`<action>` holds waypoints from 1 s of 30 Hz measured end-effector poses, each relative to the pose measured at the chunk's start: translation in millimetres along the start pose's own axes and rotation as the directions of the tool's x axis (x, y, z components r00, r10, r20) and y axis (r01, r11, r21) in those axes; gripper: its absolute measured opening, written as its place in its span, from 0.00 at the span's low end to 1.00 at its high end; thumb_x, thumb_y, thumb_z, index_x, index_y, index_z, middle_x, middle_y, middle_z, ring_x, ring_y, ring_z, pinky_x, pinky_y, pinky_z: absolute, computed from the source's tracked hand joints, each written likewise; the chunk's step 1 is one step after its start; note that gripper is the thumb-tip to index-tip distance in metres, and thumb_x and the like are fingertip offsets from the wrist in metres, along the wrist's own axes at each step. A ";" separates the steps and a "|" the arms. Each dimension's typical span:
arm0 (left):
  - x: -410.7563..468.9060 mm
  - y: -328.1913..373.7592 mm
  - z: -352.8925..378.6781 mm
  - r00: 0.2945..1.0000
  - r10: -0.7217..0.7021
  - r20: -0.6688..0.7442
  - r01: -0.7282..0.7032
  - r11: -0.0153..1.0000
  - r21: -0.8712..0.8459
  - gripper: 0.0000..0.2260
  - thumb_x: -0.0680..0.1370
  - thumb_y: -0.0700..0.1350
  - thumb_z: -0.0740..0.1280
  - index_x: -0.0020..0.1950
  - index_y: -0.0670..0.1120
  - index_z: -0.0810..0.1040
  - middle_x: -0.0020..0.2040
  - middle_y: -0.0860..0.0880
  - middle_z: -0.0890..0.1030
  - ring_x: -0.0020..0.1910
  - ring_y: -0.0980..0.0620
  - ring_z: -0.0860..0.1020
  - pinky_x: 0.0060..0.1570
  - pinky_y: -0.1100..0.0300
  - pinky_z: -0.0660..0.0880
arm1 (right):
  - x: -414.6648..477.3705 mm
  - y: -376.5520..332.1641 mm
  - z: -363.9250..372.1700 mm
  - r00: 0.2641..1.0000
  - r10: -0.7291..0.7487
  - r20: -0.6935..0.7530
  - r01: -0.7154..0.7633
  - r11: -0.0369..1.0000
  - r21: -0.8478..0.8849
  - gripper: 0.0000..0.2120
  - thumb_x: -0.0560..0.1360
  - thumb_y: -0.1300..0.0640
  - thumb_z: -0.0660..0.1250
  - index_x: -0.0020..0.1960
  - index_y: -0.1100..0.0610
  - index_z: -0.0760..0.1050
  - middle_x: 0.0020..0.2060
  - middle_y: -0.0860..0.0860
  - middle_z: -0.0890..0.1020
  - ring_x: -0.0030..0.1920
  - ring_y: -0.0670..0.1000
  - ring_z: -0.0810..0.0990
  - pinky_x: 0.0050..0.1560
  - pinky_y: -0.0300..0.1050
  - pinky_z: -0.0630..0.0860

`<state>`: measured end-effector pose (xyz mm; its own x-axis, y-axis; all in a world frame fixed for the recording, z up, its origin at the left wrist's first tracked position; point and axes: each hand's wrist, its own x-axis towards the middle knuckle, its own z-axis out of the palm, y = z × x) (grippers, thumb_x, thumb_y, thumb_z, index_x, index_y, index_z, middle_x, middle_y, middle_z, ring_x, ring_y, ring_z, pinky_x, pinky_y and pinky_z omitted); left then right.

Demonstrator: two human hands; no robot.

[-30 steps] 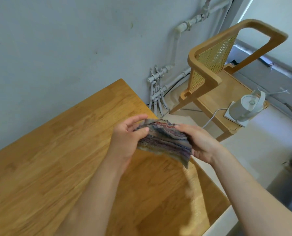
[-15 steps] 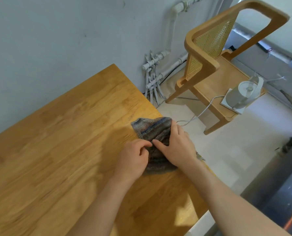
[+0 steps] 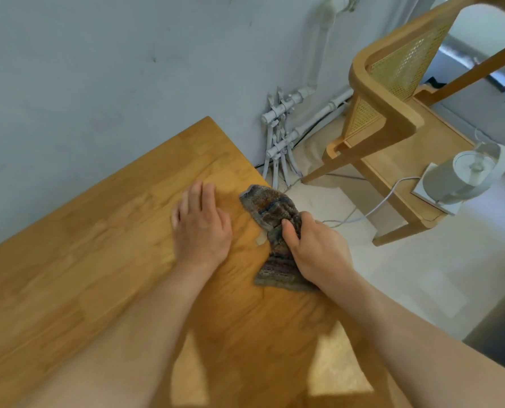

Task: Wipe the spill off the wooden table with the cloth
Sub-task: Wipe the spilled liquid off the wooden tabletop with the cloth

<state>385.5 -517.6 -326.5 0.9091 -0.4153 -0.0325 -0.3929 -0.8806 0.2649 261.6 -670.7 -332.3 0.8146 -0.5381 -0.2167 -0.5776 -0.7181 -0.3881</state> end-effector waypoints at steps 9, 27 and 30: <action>3.0 0.7 5.6 1.000 -0.010 0.009 0.010 0.997 0.078 0.25 0.77 0.51 0.47 0.74 0.48 0.60 0.76 0.48 0.60 0.75 0.48 0.56 0.72 0.49 0.53 | 141.2 -84.0 12.1 0.987 -0.111 0.115 0.089 0.979 0.182 0.24 0.81 0.38 0.50 0.47 0.59 0.69 0.39 0.54 0.74 0.40 0.58 0.74 0.39 0.50 0.69; 2.2 -1.2 11.4 0.999 -0.001 -0.032 0.005 0.992 0.125 0.23 0.77 0.51 0.53 0.71 0.49 0.66 0.74 0.47 0.65 0.73 0.47 0.61 0.69 0.47 0.58 | 218.4 -125.8 24.4 0.967 -0.203 0.156 0.118 0.893 0.434 0.21 0.83 0.46 0.49 0.68 0.56 0.69 0.62 0.57 0.78 0.62 0.59 0.75 0.57 0.48 0.70; 4.2 -1.4 12.0 0.998 0.003 -0.055 0.002 0.996 0.085 0.23 0.76 0.50 0.52 0.71 0.48 0.66 0.73 0.47 0.66 0.72 0.47 0.61 0.69 0.47 0.56 | 186.4 -101.8 22.7 0.978 -0.165 0.126 0.095 0.898 0.430 0.17 0.83 0.46 0.50 0.51 0.56 0.72 0.51 0.57 0.80 0.49 0.56 0.74 0.46 0.46 0.65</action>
<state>388.2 -520.9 -338.6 0.9142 -0.4048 0.0213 -0.4017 -0.8976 0.1817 473.5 -687.9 -353.5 0.8986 -0.3524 -0.2614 -0.4180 -0.5063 -0.7543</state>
